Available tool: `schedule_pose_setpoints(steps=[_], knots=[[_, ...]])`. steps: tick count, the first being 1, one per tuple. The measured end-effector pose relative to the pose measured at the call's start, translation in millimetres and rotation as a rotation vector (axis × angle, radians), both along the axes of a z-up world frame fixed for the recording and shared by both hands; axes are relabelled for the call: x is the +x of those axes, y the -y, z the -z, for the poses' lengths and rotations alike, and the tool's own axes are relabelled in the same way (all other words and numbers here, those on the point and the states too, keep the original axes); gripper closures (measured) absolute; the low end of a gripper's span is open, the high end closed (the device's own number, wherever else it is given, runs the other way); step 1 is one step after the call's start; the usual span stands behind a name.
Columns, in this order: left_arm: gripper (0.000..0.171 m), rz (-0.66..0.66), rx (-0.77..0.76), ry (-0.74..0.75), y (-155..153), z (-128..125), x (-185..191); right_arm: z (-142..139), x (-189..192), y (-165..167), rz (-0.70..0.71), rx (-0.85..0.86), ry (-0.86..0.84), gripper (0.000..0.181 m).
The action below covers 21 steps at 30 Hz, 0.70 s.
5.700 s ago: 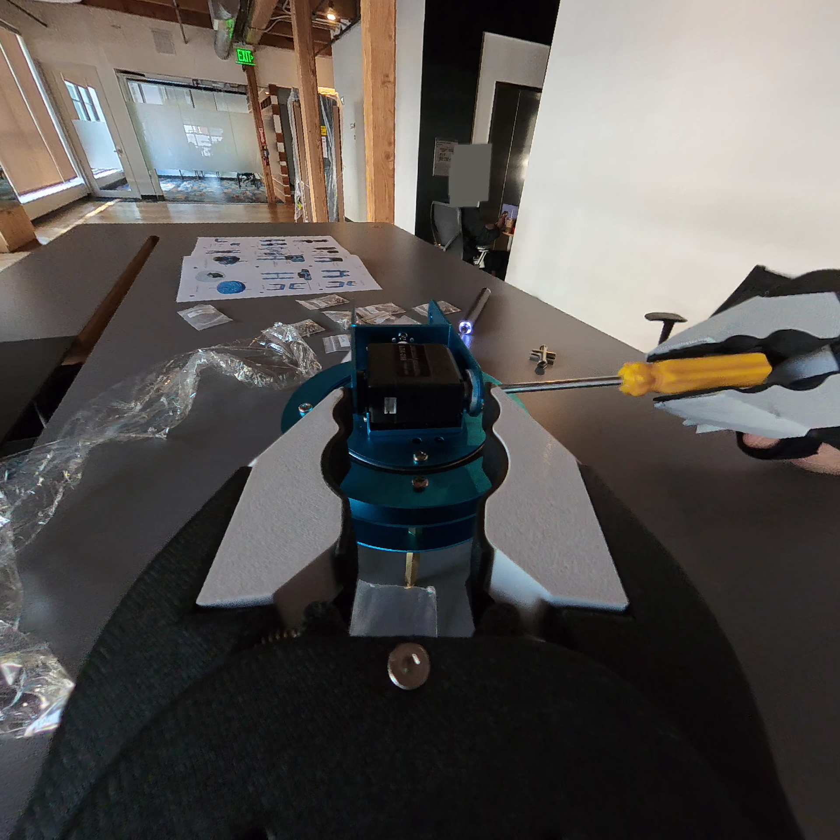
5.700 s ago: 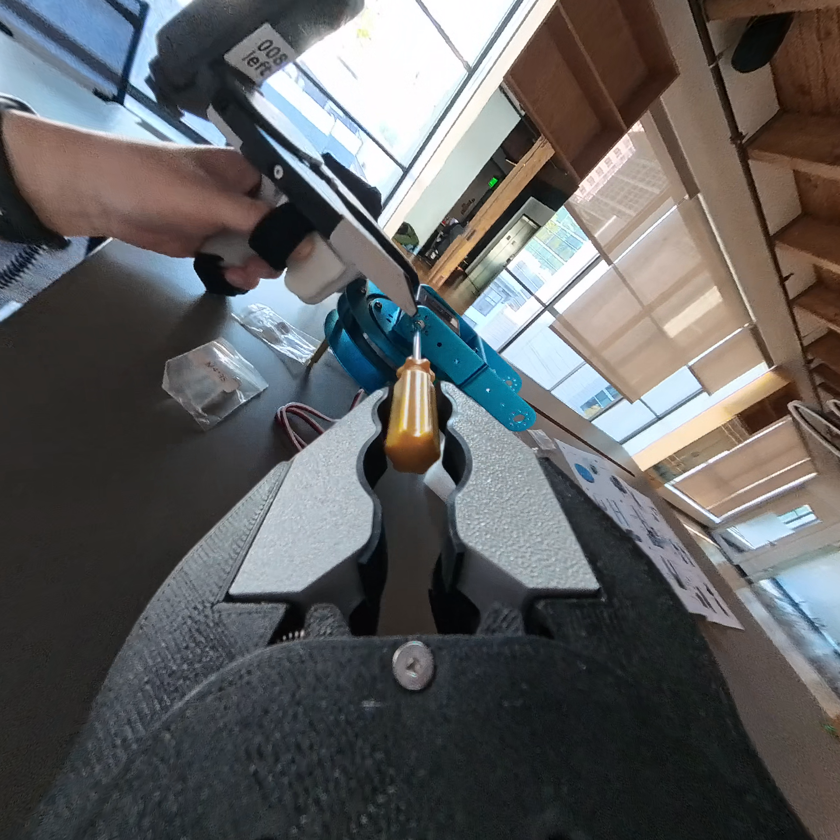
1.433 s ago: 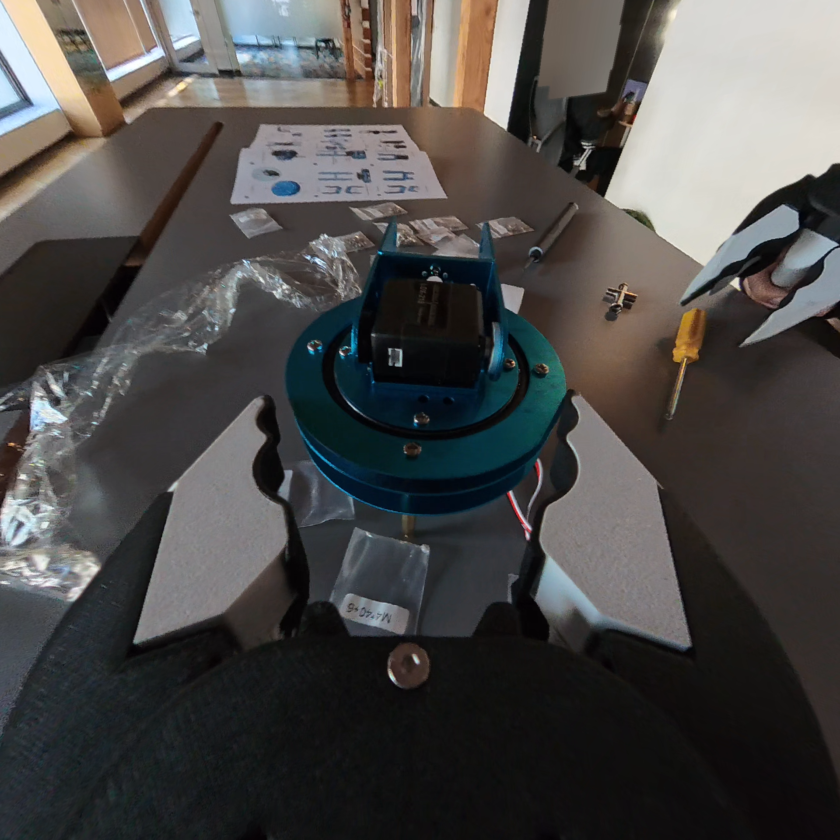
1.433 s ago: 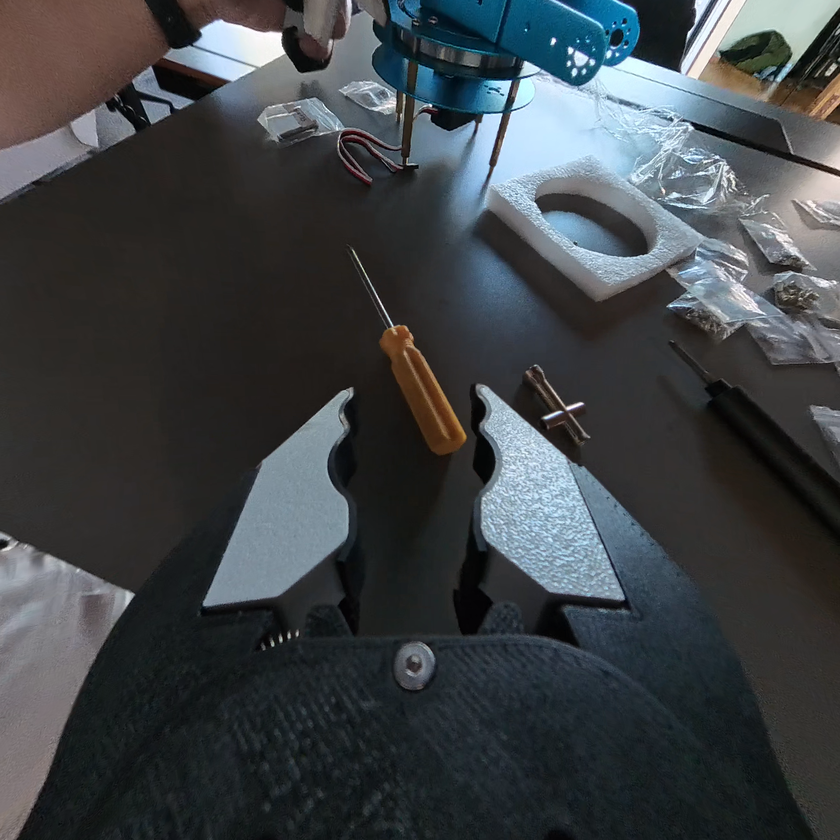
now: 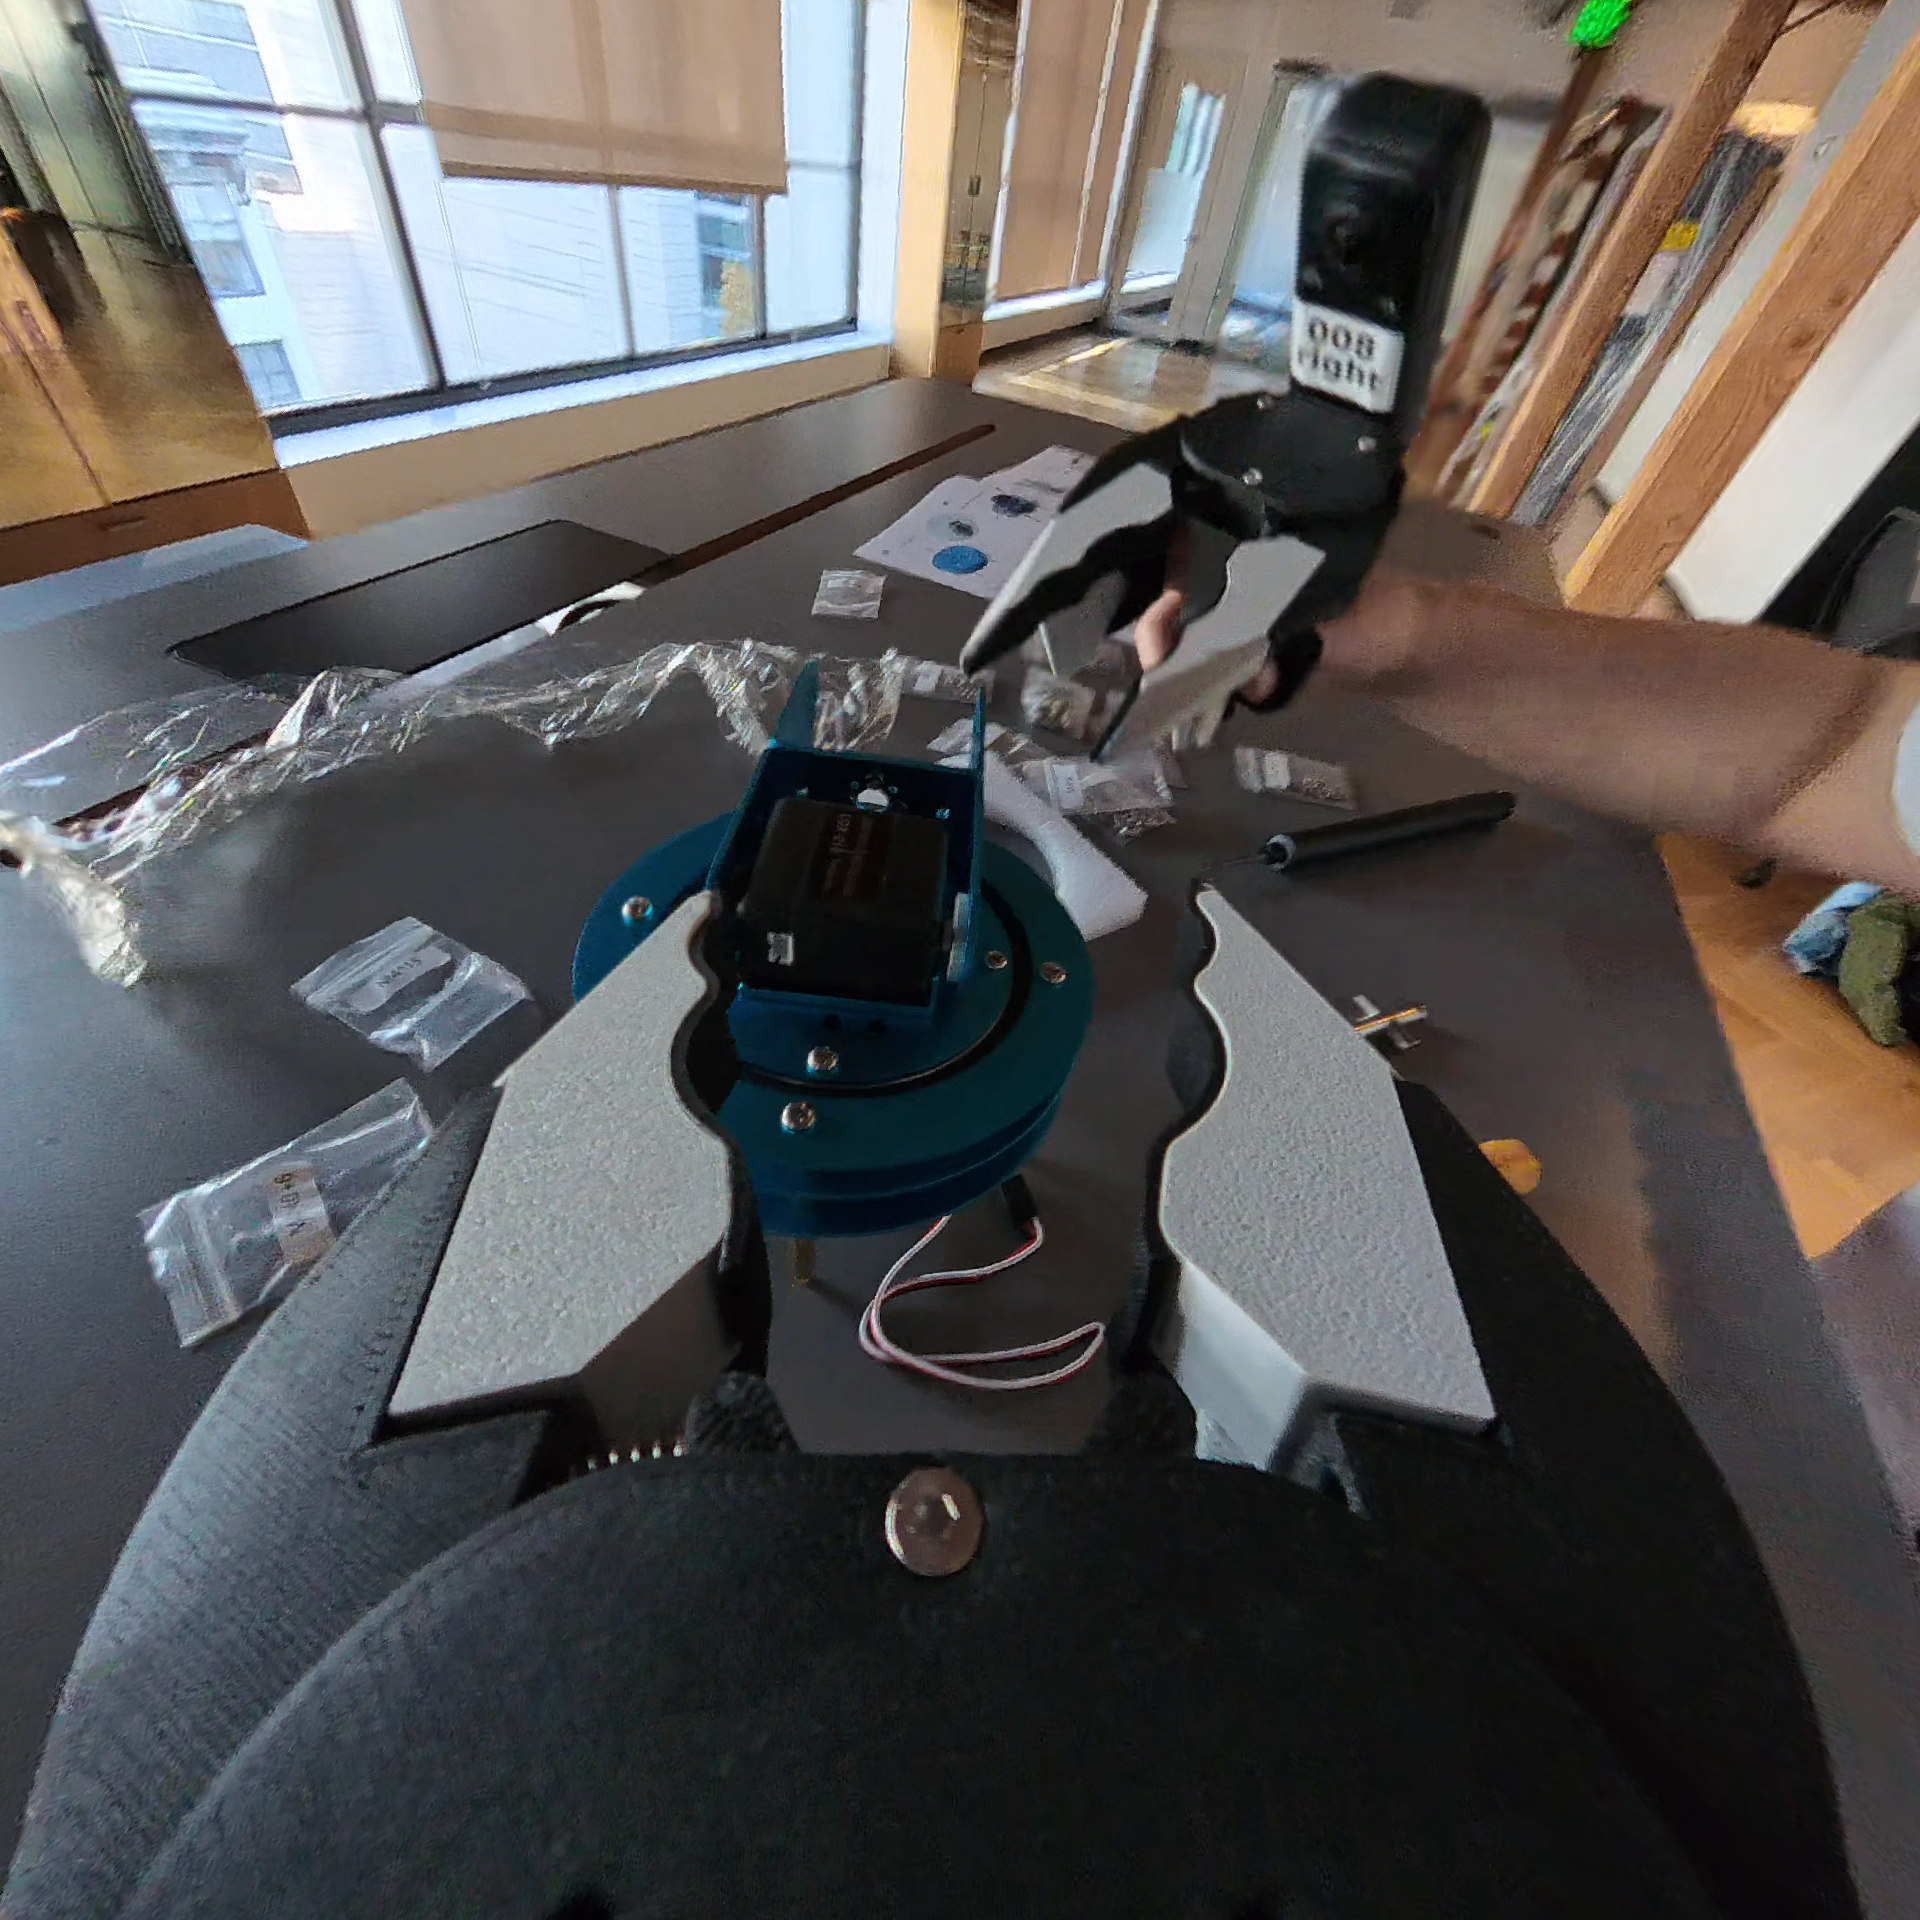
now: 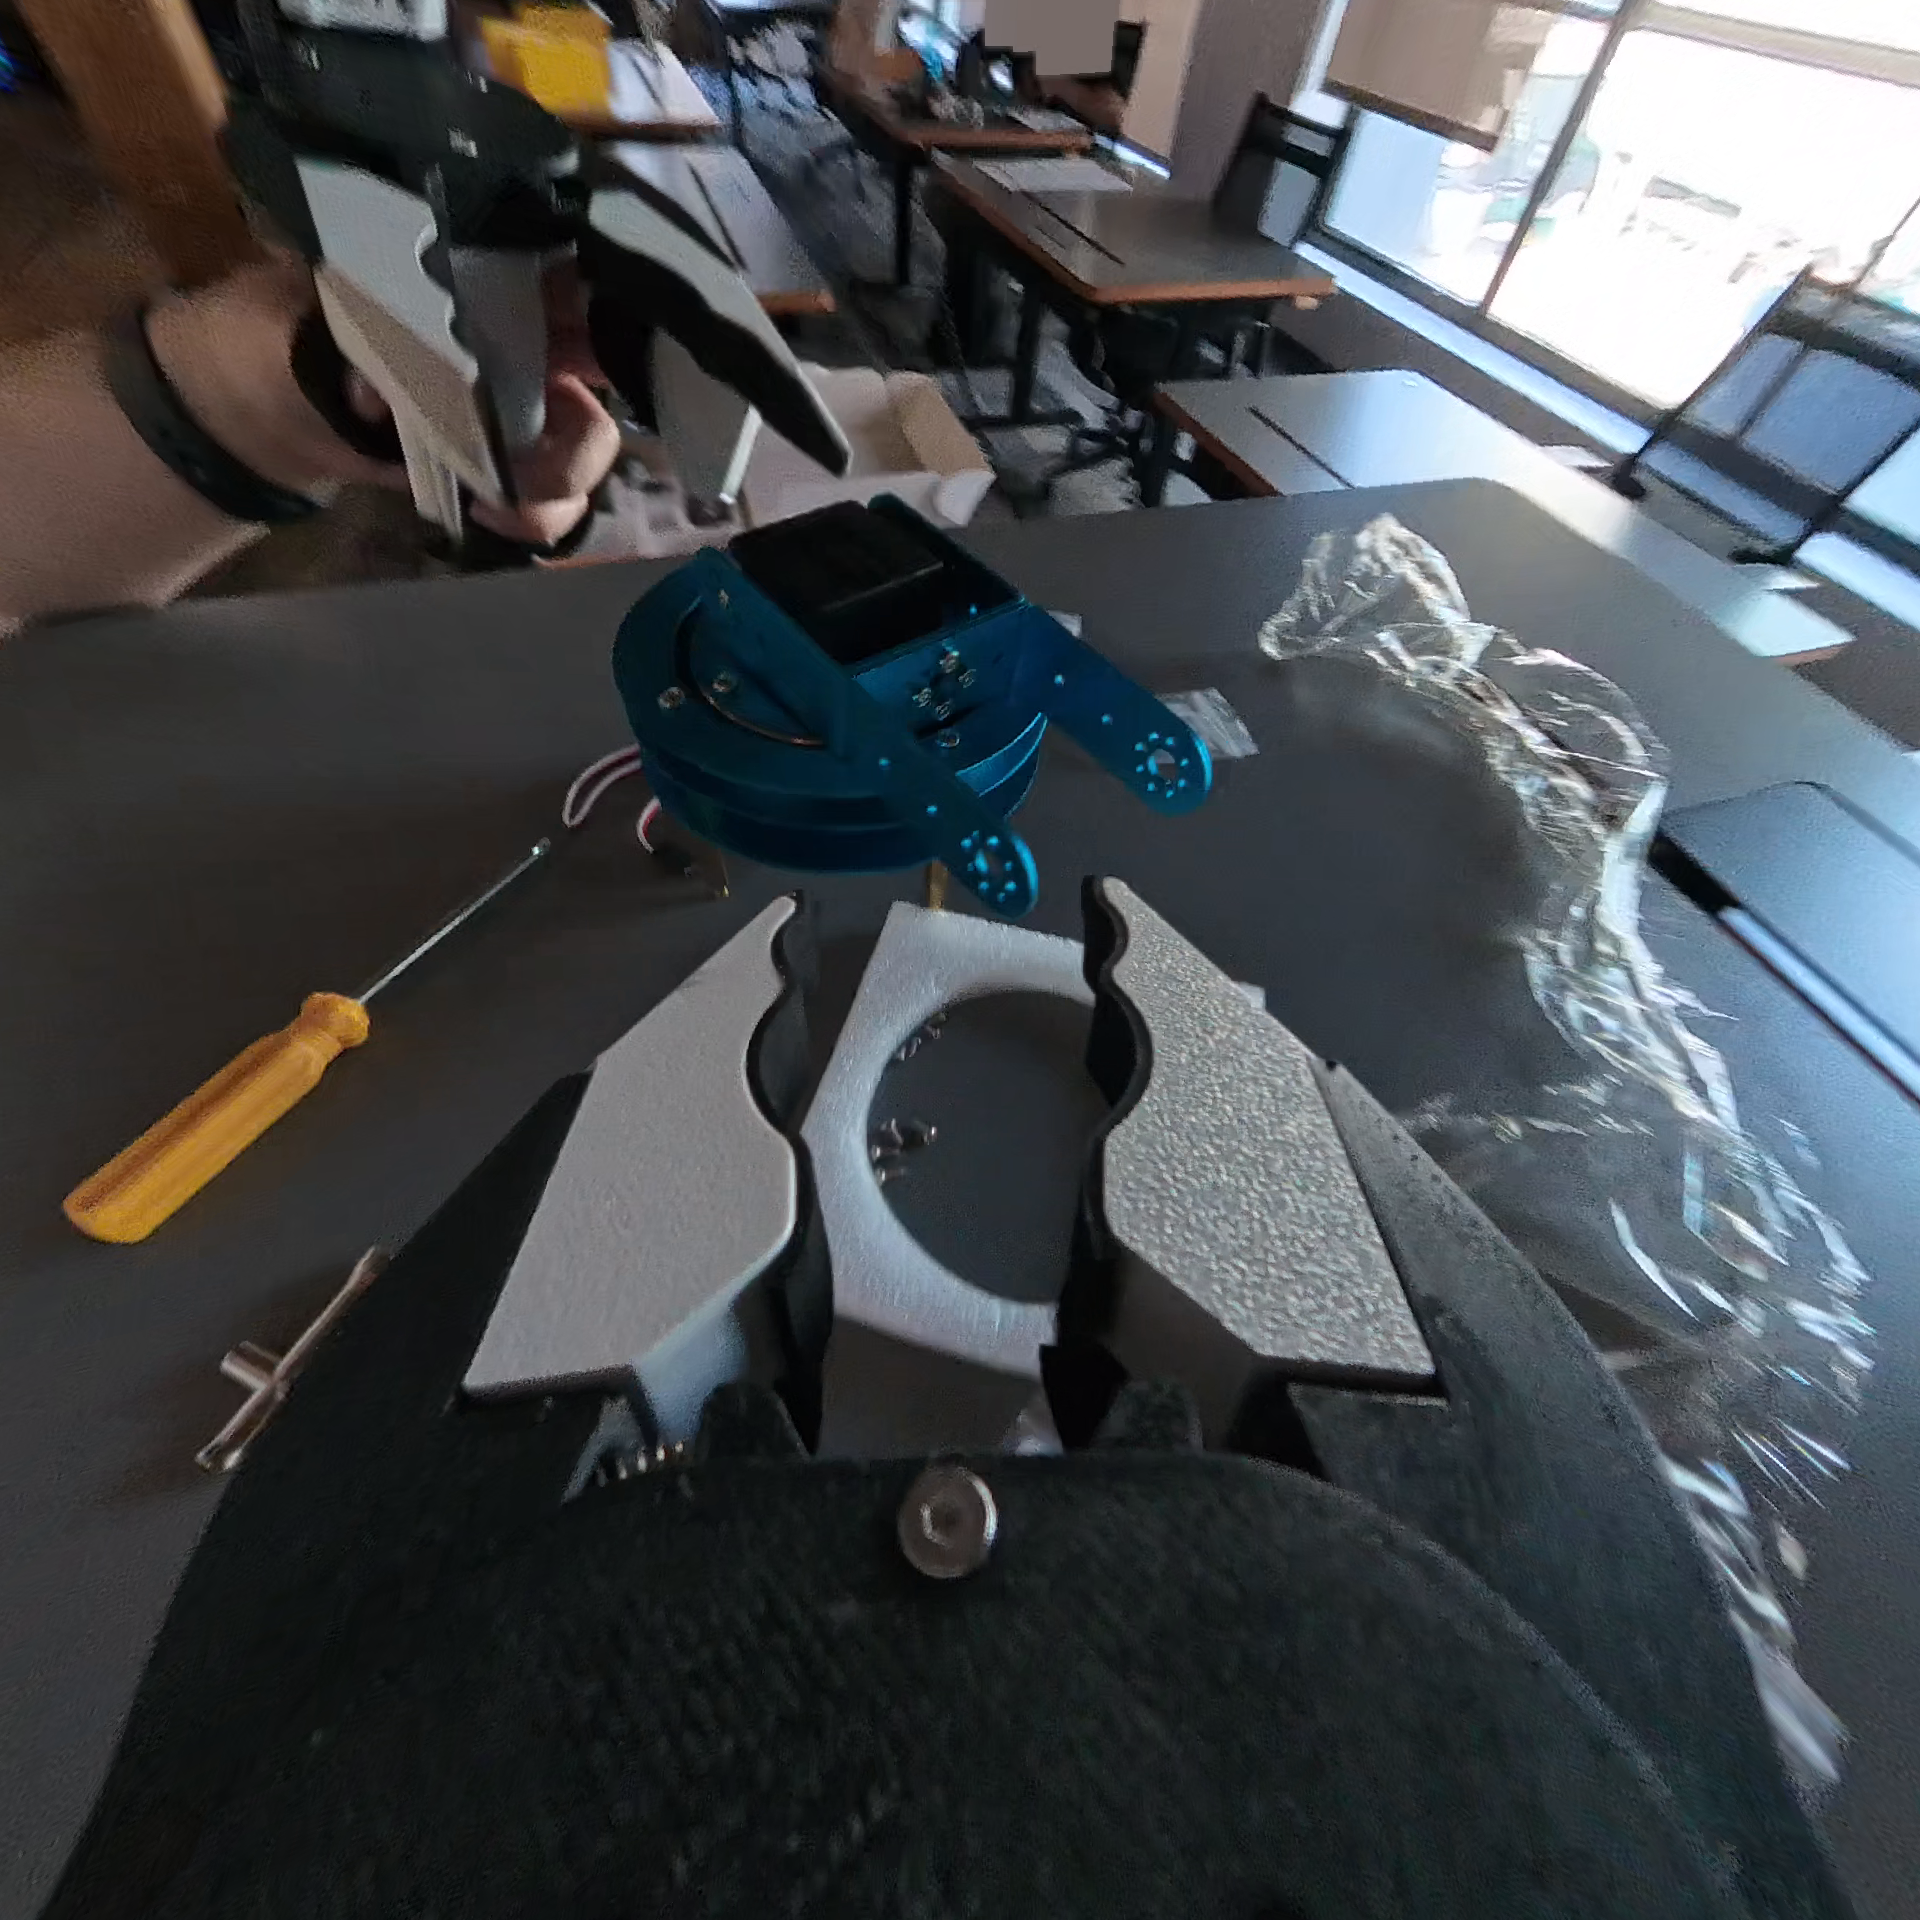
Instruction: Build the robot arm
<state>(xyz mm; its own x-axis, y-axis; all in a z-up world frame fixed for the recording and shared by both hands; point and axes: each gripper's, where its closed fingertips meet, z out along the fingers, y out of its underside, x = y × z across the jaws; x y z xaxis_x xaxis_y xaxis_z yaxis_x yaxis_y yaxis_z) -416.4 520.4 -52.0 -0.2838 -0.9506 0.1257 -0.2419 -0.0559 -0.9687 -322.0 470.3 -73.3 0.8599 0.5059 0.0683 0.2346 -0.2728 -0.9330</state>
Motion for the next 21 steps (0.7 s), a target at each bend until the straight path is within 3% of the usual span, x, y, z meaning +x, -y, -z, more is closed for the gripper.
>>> schedule_pose_setpoints(steps=[3,6,9,13,21], knots=[[0.088,-0.054,0.043,-0.038,-7.9,12.4,1.0,8.8,1.6,-15.9,-0.082,-0.053,-0.106,0.136],[0.092,-0.084,0.092,-0.040,-14.9,20.4,0.9,2.9,-9.0,-16.9,-0.213,-0.057,-0.202,0.158],[0.094,-0.098,0.105,-0.064,-20.1,28.6,3.0,3.4,-9.8,-18.3,-0.270,-0.064,-0.203,0.169],[0.102,-0.136,0.126,-0.023,-29.3,32.1,5.2,6.6,-9.8,-20.2,-0.306,-0.061,-0.177,0.173],[0.100,-0.185,0.088,0.053,-32.3,30.2,-0.1,6.4,-10.5,-21.1,-0.331,-0.063,-0.219,0.174]])
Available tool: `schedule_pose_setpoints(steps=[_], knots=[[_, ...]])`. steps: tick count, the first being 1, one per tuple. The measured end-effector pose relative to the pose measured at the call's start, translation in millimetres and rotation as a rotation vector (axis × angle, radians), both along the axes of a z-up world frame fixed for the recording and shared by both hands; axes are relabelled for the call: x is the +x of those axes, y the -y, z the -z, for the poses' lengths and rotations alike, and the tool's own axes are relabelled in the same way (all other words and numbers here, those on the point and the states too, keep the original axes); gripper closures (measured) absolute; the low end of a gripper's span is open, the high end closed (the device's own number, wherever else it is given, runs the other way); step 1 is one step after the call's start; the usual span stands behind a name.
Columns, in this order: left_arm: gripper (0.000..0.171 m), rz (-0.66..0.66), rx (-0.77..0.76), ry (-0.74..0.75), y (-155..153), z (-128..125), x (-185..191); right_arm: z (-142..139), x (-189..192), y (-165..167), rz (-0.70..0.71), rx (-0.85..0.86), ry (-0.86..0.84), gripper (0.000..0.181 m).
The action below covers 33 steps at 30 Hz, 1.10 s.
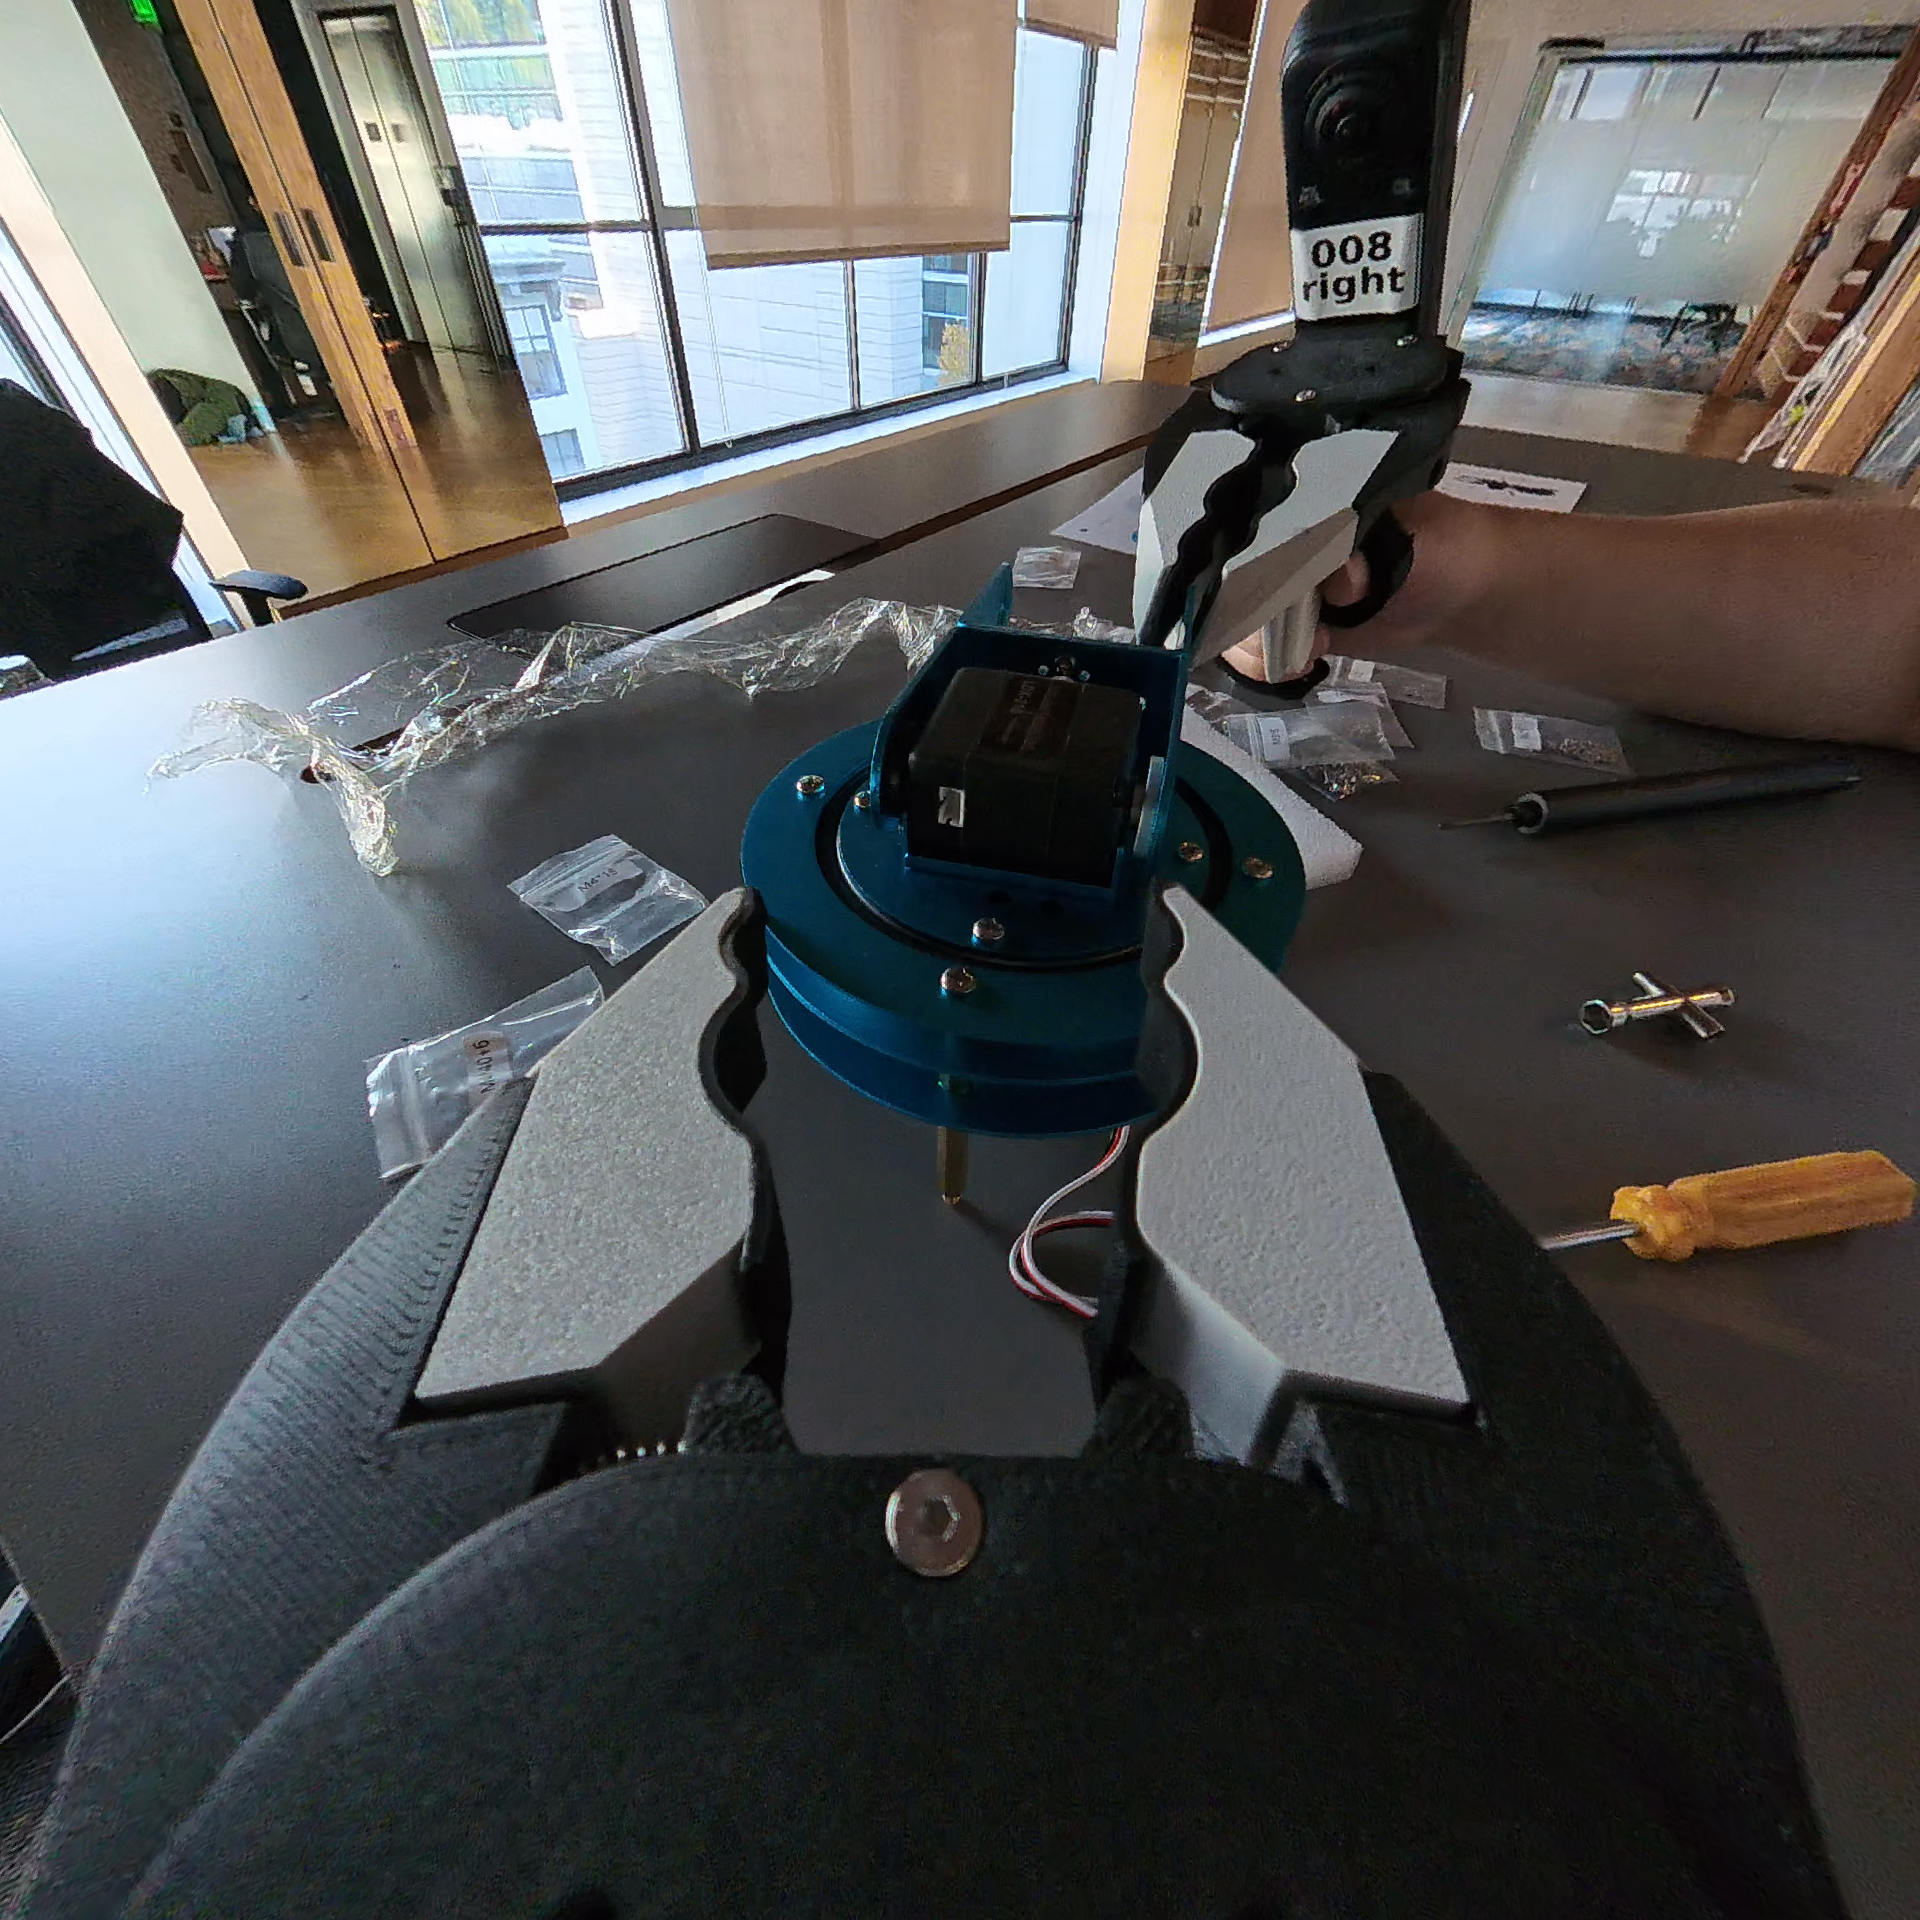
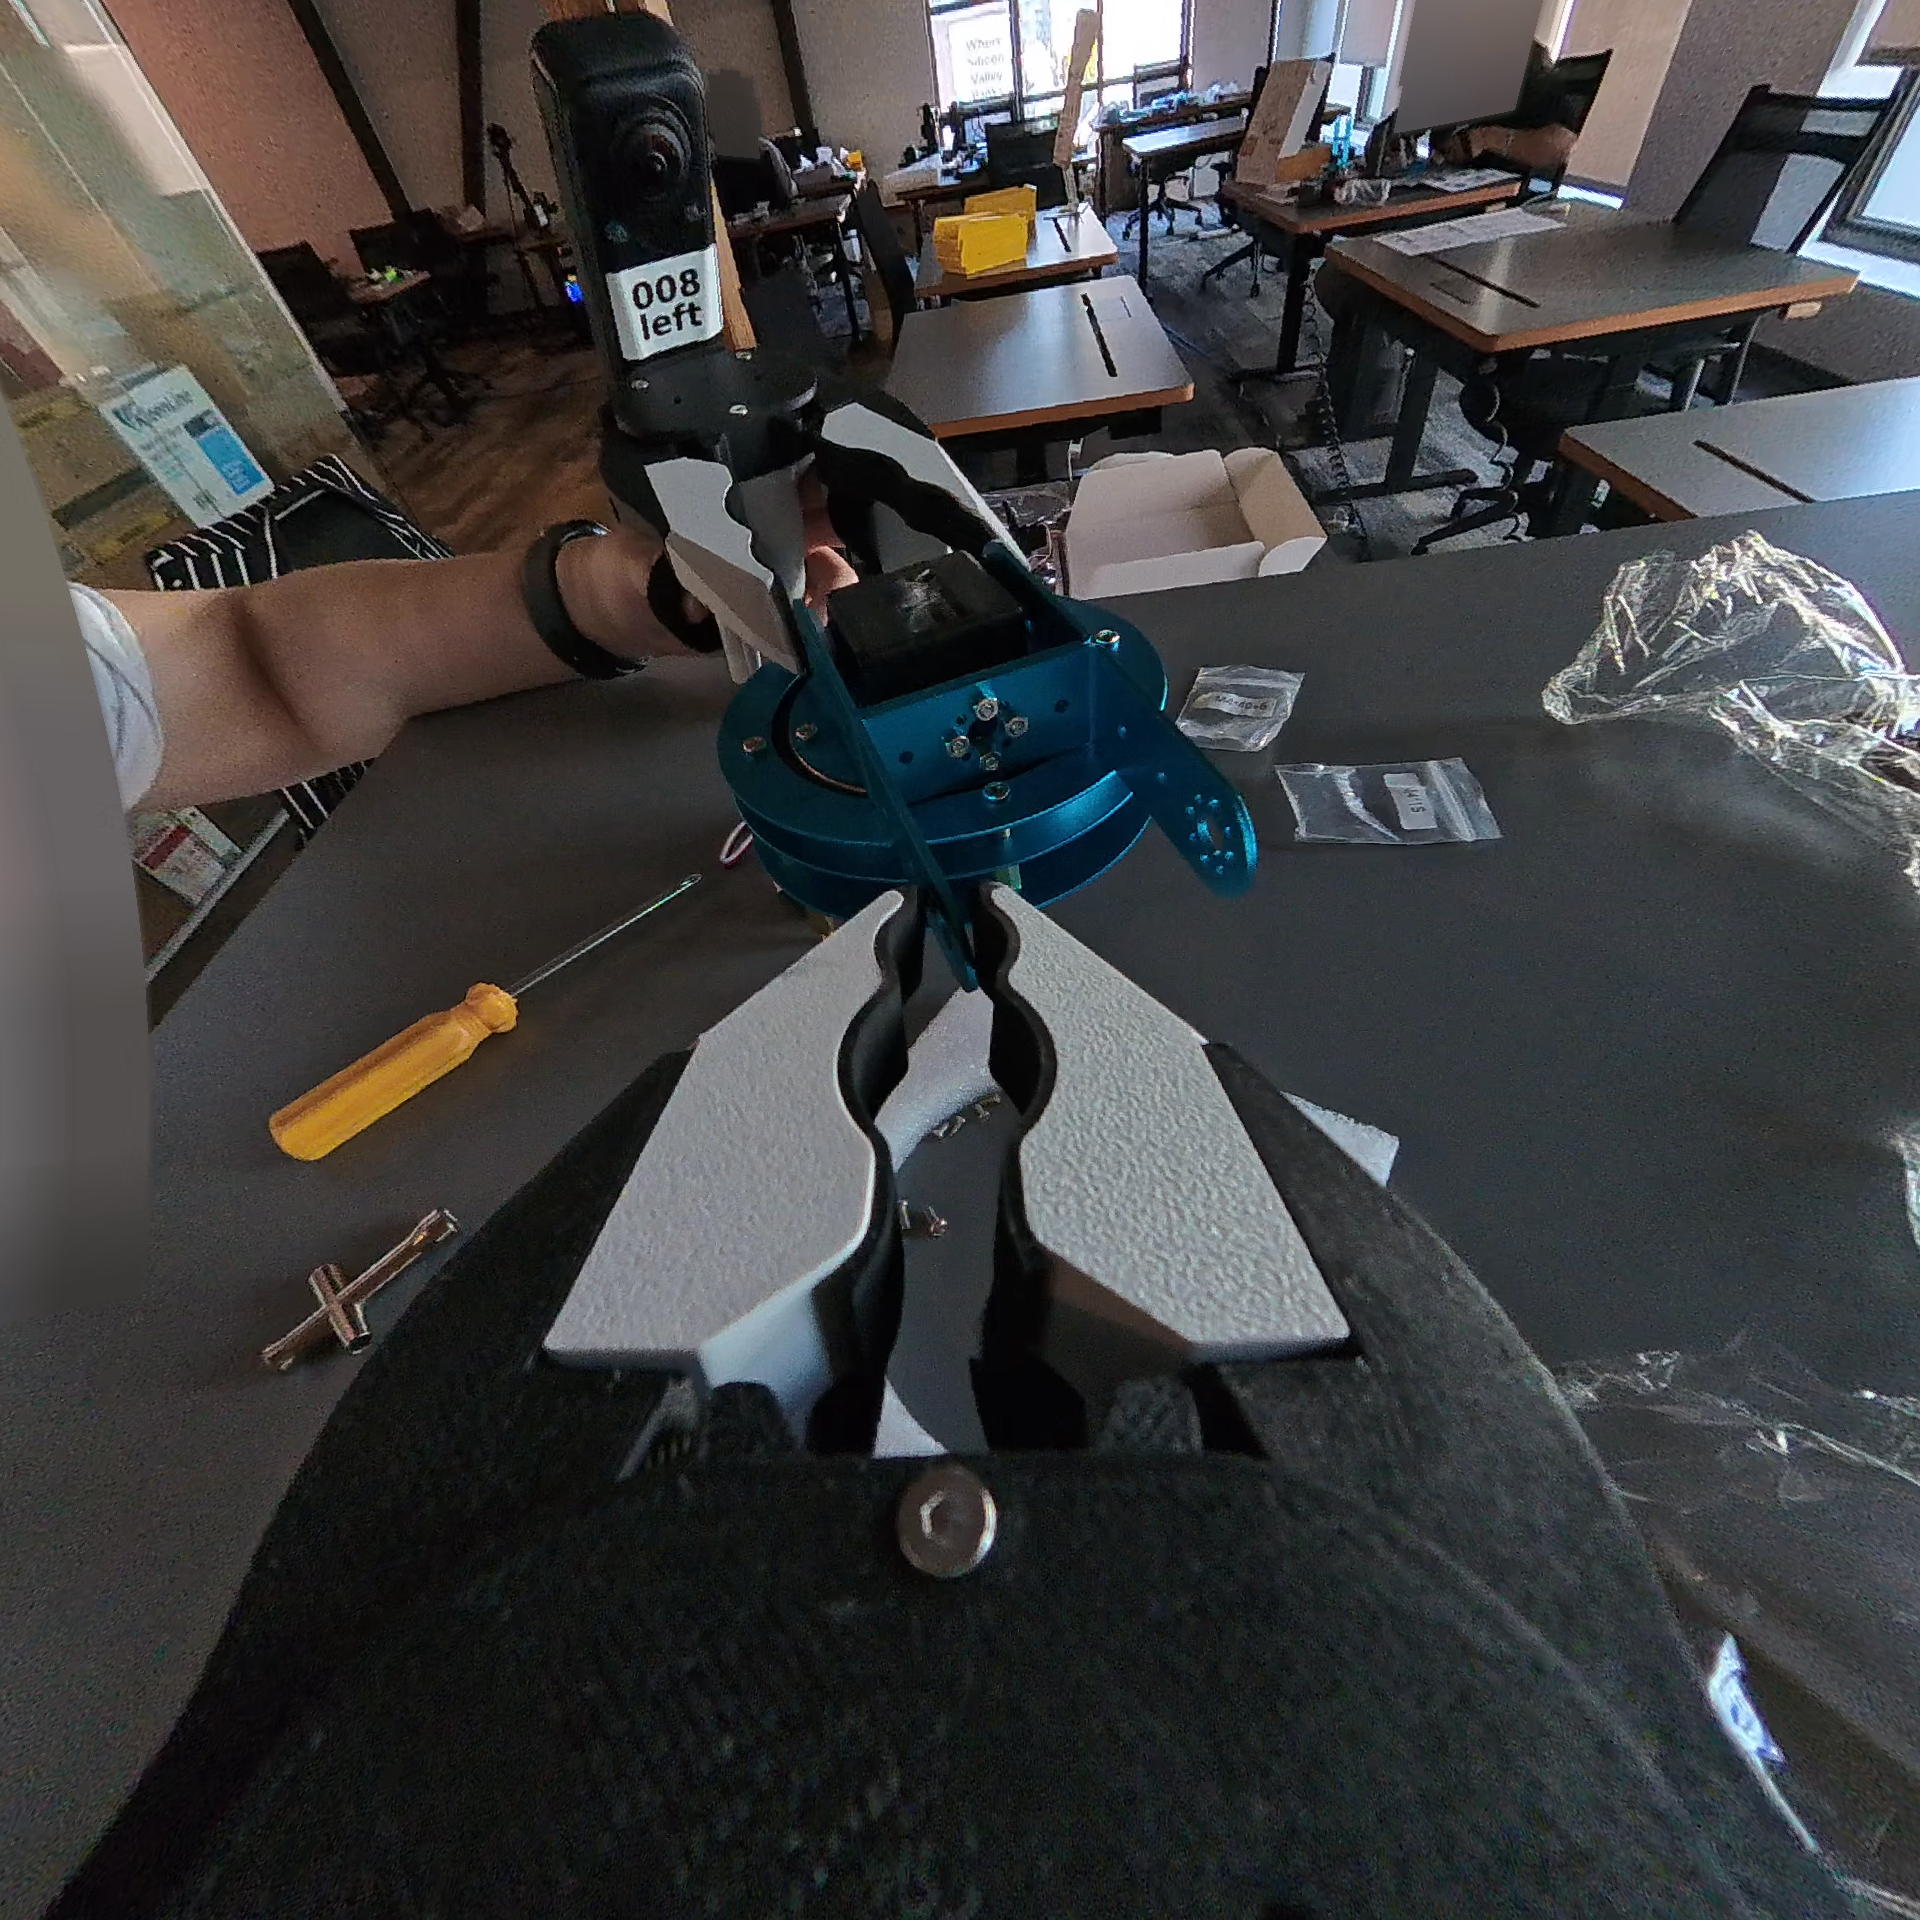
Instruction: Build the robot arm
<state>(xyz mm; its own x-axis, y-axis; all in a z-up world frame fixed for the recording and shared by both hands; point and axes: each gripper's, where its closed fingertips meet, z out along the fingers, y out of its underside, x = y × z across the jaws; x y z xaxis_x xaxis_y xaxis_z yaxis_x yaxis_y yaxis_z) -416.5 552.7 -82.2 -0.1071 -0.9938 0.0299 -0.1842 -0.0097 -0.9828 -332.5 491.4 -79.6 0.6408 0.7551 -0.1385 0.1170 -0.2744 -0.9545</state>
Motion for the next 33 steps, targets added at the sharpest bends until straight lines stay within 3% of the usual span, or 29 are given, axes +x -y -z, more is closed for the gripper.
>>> schedule_pose_setpoints(steps=[24,27,30,33], knots=[[0.099,0.015,-0.063,0.035,-0.3,-4.0,0.9,0.1,-1.8,-2.6,0.014,0.019,0.023,0.172],[0.098,0.010,-0.070,0.049,-1.3,-6.1,-0.3,-3.9,-2.0,-2.4,0.017,0.049,0.036,0.161],[0.095,-0.007,-0.099,0.082,-4.8,-13.2,-6.6,-15.9,8.4,2.5,0.059,0.118,0.091,0.151],[0.095,-0.060,-0.137,0.128,-14.7,-23.8,-15.1,-18.2,24.2,18.9,0.076,0.129,0.240,0.161]])
